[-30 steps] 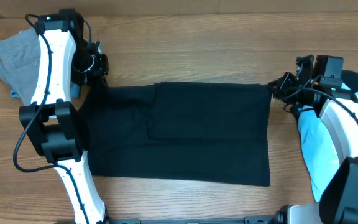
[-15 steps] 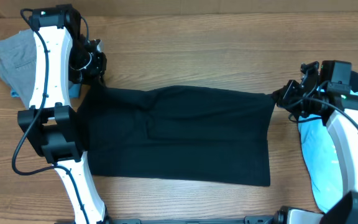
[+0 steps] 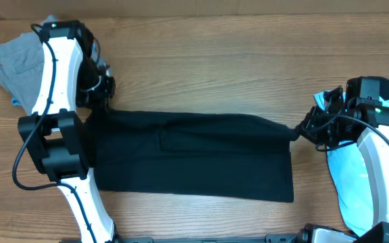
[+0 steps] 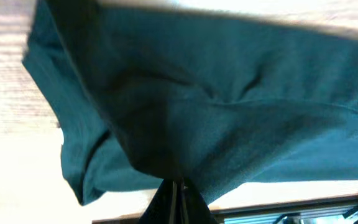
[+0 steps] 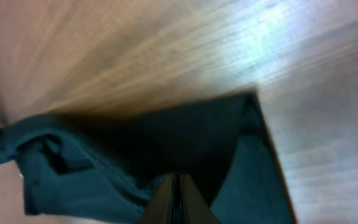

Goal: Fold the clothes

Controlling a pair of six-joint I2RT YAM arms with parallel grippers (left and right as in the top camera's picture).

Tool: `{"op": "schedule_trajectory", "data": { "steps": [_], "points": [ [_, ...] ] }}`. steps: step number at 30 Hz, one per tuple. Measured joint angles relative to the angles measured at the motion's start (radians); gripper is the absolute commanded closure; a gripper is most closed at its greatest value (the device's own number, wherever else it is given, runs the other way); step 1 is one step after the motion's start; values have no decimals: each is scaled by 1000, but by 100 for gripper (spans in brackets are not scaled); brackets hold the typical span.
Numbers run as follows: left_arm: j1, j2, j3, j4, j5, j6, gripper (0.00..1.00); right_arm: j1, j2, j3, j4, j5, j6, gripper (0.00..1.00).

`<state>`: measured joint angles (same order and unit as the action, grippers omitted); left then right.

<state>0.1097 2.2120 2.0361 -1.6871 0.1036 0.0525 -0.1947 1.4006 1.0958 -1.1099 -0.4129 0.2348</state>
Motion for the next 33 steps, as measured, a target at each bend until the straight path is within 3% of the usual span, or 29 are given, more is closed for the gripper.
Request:
{"op": "schedule_trajectory", "data": {
  "steps": [13,22,33],
  "points": [
    [106,-19,-153,0,-33,0,96,0,0,0,-220,78,0,96],
    [118,-135,-195,3,-31,0,96,0,0,0,-240,122,0,96],
    [117,-142,-409,114,-31,0,95,0,0,-4,-243,132,3,96]
  ]
}}
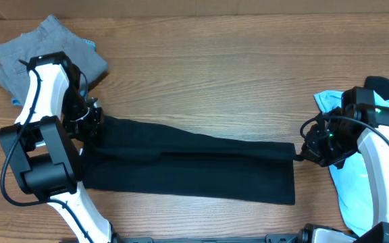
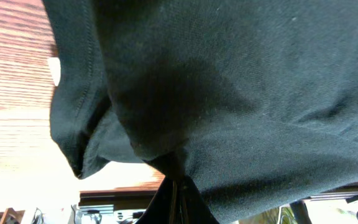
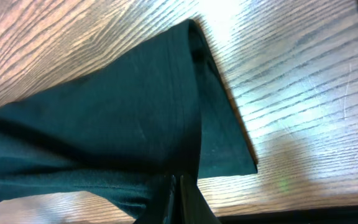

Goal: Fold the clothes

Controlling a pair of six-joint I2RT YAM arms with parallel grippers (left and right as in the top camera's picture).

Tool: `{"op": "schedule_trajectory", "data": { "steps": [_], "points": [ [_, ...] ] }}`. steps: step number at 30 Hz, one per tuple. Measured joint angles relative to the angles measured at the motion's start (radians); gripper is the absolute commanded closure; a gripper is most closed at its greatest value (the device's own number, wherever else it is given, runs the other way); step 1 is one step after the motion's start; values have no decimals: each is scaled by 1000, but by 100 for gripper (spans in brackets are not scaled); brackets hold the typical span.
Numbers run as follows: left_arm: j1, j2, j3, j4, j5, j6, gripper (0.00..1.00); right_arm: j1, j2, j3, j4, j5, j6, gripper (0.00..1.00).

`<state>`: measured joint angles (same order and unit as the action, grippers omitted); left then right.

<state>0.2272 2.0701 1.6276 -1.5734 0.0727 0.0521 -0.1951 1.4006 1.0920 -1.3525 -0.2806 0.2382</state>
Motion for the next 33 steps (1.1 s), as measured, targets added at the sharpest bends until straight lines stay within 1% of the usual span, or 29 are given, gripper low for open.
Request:
{"op": "schedule_trajectory", "data": {
  "steps": [7,11,13,15,16,17,18,19,20,21,23,26,30,33],
  "points": [
    [0,0,-5,11,-48,-30,96,0,1,-88,21,0,47,96],
    [0,0,-5,12,-59,-36,96,0,1,-119,32,0,106,95],
    [0,0,-5,14,-60,-39,96,0,1,-134,43,3,140,91],
    [0,0,-5,13,-60,-42,96,0,1,-148,63,18,176,78],
    [0,0,-5,14,-60,-44,95,0,1,-153,71,24,188,78],
    [0,0,-5,14,-63,-46,93,0,1,-165,84,34,215,73],
    [0,0,-5,13,-63,-46,91,0,1,-174,97,37,224,70],
    [0,0,-5,14,-63,-46,86,0,1,-186,107,42,231,70],
    [0,0,-5,13,-63,-47,76,-1,2,-196,116,46,235,70],
    [0,0,-5,10,-64,-51,70,-1,2,-204,119,50,242,70],
    [0,0,-5,11,-67,-53,66,-1,2,-205,132,52,249,69],
    [0,0,-5,10,-66,-56,65,-1,2,-205,164,43,244,69],
    [0,0,-5,6,-62,-56,66,-1,2,-205,216,-29,190,69],
    [0,0,-5,3,-58,-56,68,-1,2,-205,243,-96,143,64]
  ]
}}
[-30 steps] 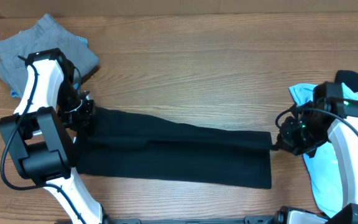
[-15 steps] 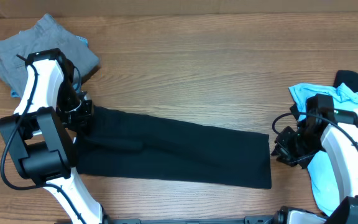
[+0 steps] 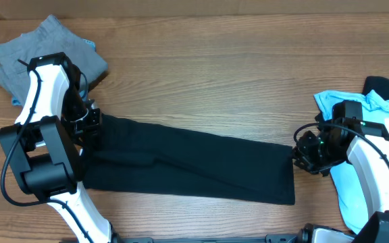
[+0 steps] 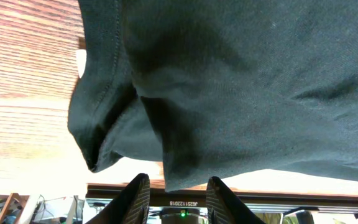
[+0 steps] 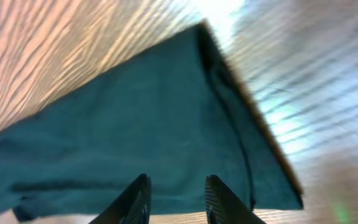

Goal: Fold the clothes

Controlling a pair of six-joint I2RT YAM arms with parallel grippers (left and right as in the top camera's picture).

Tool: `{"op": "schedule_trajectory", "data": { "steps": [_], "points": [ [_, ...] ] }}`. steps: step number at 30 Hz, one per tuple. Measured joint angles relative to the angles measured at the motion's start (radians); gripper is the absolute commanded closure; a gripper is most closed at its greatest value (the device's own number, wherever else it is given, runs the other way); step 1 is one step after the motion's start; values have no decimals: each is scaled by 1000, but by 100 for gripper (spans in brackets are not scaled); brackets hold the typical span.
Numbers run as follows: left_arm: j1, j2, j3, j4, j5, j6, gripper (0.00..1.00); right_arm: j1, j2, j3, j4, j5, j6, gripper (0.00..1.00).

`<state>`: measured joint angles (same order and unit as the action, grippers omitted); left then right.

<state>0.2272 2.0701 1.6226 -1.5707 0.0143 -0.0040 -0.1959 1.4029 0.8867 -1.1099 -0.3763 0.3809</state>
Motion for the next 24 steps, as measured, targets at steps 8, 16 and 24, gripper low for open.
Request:
{"op": "schedule_trajectory", "data": {
  "steps": [8,16,24],
  "points": [
    [0,0,22,-6,8,0,65,0,1,0,6,47,45,60],
    [0,0,23,-2,15,0,64,0,29,-106,3,71,157,66],
    [0,0,24,8,19,0,64,0,31,-248,89,51,231,64]
  ]
}}
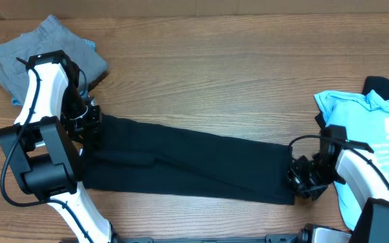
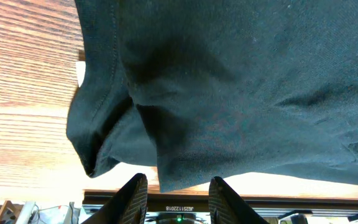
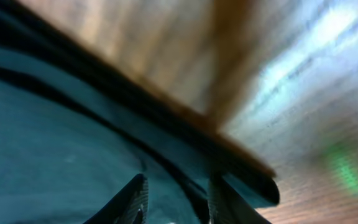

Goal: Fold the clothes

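Note:
A black garment (image 1: 194, 165) lies on the wooden table (image 1: 215, 74) as a long folded strip running left to right. My left gripper (image 1: 86, 125) is at its far left corner. In the left wrist view this gripper (image 2: 178, 190) is open, with the black cloth (image 2: 229, 81) just beyond its fingertips. My right gripper (image 1: 304, 181) hangs over the strip's right end, toward the near corner. That gripper (image 3: 176, 199) is also open, with black cloth (image 3: 55, 124) below it; the view is blurred.
A crumpled grey garment (image 1: 46, 50) lies at the far left corner behind the left arm. A light blue shirt (image 1: 370, 115) is spread at the right edge, with a dark garment (image 1: 387, 86) behind it.
My right gripper has moved from the strip's far right corner toward its near right corner, still open. The left gripper and the garment stay as they were.
First both grippers were shut on the black garment's far corners, with the cloth spread wide. Then the far edge lay nearer the front and the garment was a narrower strip, still gripped. After that both grippers were open. Now the right gripper sits nearer the front.

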Controlling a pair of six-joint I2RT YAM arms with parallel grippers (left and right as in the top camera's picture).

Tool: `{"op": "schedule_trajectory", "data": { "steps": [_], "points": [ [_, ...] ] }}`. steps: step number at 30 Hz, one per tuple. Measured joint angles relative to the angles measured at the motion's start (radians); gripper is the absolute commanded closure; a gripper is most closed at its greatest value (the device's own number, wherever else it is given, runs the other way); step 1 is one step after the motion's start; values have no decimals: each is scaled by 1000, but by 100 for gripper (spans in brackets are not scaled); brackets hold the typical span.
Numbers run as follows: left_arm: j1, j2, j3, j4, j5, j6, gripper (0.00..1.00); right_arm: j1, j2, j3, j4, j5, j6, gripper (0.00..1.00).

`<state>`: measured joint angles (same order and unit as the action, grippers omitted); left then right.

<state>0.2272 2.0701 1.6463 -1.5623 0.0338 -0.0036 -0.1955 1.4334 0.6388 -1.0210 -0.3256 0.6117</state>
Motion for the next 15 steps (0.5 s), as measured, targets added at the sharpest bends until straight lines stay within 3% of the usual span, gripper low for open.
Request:
{"op": "schedule_trajectory", "data": {
  "steps": [15],
  "points": [
    [0,0,0,4,0,0,64,0,0,-47,-48,-81,-3,71]
  ]
}}
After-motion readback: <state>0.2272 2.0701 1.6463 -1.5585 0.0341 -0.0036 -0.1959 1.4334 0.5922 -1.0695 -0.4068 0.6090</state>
